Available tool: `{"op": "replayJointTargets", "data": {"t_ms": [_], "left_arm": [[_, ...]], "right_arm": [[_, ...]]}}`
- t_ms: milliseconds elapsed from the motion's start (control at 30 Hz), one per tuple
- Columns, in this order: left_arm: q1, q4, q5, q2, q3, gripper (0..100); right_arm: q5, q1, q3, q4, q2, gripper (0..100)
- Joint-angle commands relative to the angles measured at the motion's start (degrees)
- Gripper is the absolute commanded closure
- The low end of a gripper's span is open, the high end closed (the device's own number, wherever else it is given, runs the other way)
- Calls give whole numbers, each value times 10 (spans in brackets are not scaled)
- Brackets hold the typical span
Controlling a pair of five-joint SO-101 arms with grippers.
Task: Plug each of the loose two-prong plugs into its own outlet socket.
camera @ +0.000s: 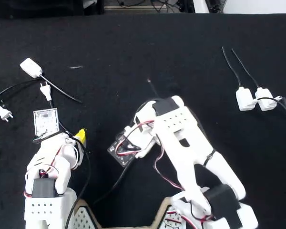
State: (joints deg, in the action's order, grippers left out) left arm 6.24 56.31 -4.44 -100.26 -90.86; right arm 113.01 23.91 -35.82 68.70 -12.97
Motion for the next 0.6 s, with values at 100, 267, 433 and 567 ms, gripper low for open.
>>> {"op": "replayJointTargets", "data": {"t_ms": [100, 267, 433, 567], "left_arm": [[7, -11, -3, -5, 36, 805], [7, -11, -3, -5, 36, 805], [7, -11, -2, -5, 36, 805], [7, -11, -2, -5, 36, 805]], "right_arm": [[-10, -11, -74, -1, 0, 988], [-45, -1, -77, -19, 4, 988], [-60, 2, -125, -93, 0, 988], [-60, 1, -148, -109, 0, 988]]}}
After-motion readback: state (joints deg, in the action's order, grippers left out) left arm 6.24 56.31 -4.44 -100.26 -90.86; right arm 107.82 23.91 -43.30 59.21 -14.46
